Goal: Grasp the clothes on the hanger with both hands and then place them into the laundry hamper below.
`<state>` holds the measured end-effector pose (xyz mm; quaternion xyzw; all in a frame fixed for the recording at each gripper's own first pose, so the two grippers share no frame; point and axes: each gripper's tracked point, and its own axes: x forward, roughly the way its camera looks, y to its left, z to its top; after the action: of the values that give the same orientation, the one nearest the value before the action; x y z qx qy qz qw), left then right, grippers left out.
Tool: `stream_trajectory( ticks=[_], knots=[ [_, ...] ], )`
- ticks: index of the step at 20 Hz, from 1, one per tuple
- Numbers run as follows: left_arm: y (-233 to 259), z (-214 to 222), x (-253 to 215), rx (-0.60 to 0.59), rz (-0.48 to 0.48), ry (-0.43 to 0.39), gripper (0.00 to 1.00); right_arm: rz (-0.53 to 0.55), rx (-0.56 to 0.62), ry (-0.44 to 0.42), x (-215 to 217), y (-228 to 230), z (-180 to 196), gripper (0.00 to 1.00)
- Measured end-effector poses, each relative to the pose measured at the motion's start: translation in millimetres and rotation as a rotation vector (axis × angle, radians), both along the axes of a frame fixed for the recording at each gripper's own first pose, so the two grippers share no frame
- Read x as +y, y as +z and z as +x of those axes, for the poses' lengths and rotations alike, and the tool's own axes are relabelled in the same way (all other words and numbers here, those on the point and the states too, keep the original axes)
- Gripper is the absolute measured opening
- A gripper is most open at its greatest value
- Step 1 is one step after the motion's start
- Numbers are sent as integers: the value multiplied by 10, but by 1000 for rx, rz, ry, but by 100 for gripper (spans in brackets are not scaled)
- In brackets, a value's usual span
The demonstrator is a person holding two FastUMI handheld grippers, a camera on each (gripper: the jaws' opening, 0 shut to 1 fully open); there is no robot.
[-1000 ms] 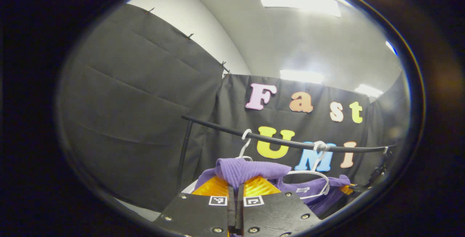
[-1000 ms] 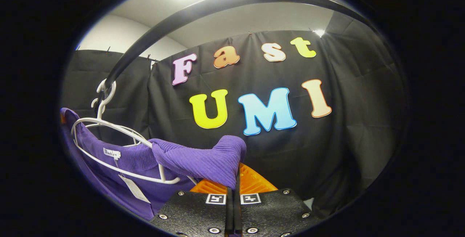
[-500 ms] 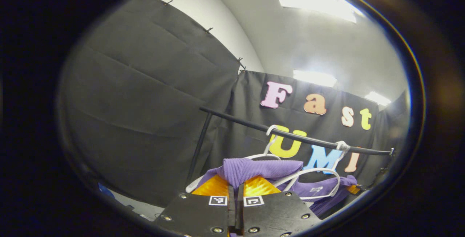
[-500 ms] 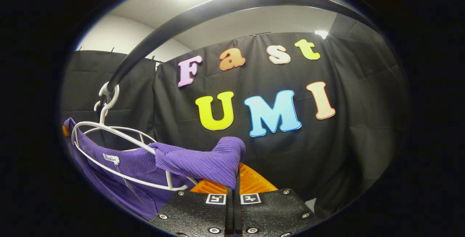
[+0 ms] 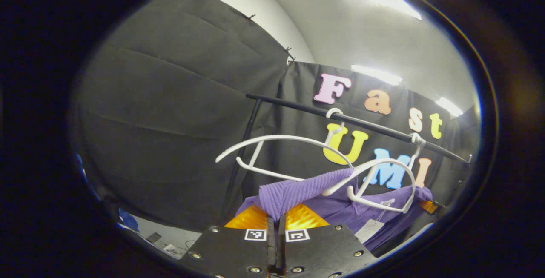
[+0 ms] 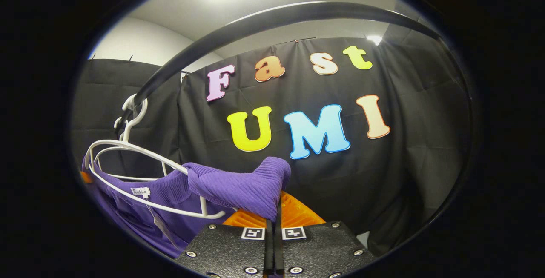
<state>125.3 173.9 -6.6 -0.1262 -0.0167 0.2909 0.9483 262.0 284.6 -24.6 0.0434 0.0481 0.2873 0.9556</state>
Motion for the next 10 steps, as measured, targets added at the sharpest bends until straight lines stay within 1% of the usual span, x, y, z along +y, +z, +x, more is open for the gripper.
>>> stream_trajectory(
  ticks=[5, 6, 7, 8, 10],
  knots=[
    [-132, 192, -282, 45, 3, -37, 1, 16, -2, -21, -182, 13, 78, 0],
    [-177, 262, -297, 54, 0, -43, 7, 18, -8, -26, -202, 39, 105, 0],
    [-207, 333, -329, 59, -4, -53, 7, 17, -15, -32, -231, 55, 141, 0],
    [-218, 393, -381, 61, -9, -63, 1, 15, -18, -31, -250, 63, 163, 0],
    [-226, 478, -509, 73, -9, -79, 1, 12, -17, -28, -270, 49, 208, 0]
  ],
)
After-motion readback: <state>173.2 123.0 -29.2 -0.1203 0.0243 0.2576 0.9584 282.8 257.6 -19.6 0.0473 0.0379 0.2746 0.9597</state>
